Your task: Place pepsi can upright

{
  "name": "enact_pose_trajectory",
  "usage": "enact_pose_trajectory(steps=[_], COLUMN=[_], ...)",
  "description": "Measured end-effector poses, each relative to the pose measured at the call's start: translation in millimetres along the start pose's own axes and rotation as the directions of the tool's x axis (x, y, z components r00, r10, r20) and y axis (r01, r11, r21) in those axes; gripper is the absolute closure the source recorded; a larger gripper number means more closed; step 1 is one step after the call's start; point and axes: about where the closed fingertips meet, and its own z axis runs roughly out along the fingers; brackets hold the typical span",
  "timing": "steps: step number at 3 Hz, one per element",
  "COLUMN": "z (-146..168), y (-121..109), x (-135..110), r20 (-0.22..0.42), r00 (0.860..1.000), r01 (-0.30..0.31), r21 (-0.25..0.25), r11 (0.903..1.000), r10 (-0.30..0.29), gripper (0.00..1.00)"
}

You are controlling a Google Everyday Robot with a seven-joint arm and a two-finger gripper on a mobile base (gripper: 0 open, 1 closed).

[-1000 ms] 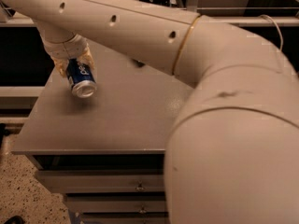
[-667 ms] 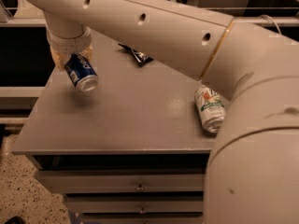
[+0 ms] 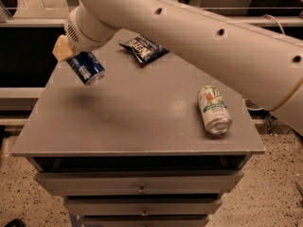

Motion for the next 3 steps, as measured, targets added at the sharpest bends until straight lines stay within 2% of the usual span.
enact_pose_trajectory(steps=[1,2,3], z=[-8,-13,-18], y=[-13,-8,0], x=[-4,-4,-1], r20=[0.021,0.040,0.101], r00=[1.000,0.999,0.988], r01=[0.020,0.035,0.112], r21=[0.035,0.035,0.056], r11=[0.9992,0.9988,0.9922], r10=[-0.021,-0.036,-0.117], gripper=[1.00,1.00,1.00])
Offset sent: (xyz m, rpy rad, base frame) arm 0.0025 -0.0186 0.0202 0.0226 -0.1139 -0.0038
